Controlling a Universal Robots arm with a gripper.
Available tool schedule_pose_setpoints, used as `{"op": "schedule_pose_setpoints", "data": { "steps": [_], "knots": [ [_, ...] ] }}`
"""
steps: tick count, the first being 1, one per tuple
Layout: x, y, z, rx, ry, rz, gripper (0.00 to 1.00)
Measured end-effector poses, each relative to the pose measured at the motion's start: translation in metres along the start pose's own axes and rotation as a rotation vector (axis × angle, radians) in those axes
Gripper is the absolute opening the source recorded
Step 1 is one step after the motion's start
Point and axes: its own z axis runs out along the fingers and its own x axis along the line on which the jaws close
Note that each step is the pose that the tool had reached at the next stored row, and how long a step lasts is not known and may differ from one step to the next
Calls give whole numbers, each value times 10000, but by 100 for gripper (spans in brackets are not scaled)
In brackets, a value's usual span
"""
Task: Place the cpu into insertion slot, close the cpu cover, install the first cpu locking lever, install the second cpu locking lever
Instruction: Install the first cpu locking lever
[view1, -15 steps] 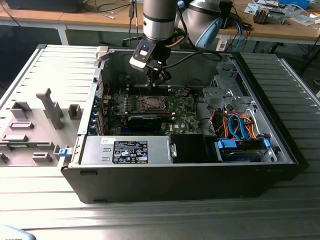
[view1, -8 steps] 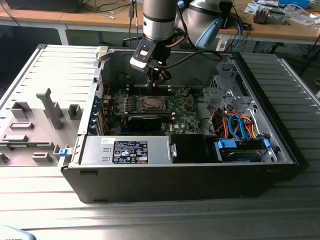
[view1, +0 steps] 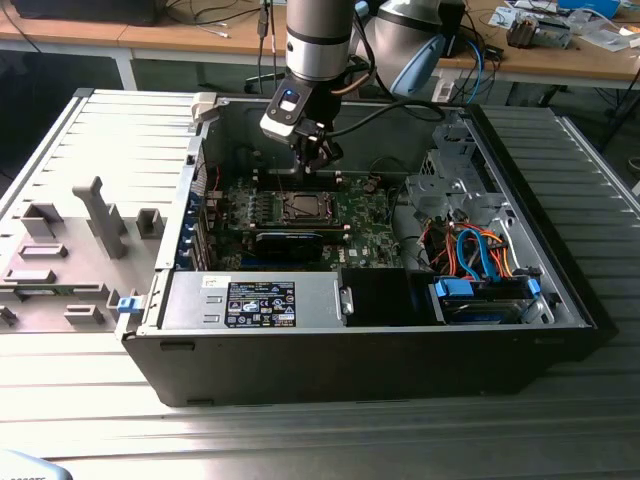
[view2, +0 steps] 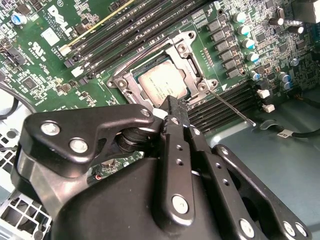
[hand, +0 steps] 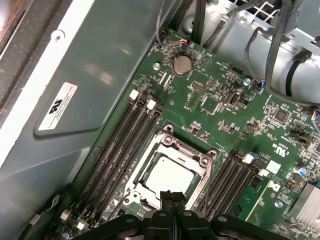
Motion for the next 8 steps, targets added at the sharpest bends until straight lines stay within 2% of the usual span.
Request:
{"op": "schedule_pose_setpoints", "data": {
  "steps": [8],
  "knots": [
    [0,0,0,0,-2,-96,11]
  ]
}}
